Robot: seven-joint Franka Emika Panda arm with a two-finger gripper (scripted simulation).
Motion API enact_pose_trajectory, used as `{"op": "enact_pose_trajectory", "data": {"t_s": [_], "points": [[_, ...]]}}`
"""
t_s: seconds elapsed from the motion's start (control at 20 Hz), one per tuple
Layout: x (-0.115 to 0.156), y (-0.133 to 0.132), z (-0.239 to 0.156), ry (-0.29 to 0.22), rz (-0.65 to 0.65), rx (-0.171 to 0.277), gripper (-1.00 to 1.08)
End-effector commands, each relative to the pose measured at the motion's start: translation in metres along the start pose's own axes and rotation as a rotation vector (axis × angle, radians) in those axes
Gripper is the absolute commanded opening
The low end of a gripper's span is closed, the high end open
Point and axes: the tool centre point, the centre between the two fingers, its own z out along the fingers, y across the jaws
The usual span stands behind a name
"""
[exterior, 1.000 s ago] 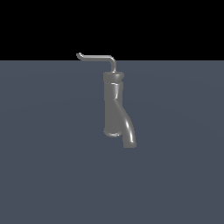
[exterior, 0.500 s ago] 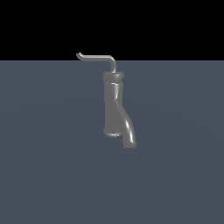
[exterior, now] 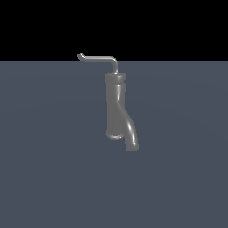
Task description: Turn on the faucet by rotating a designated handle.
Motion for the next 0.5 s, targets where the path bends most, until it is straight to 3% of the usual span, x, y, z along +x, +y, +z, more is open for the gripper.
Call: {"op": "enact_pose_trajectory", "data": {"t_s": [0.0,0.45], "points": [[0.007,-0.002,0.001,0.001,0.033,-0.006,-1.00],[0.043,-0.011,0.011,0.012,0.211,-0.032,-1.00]]}}
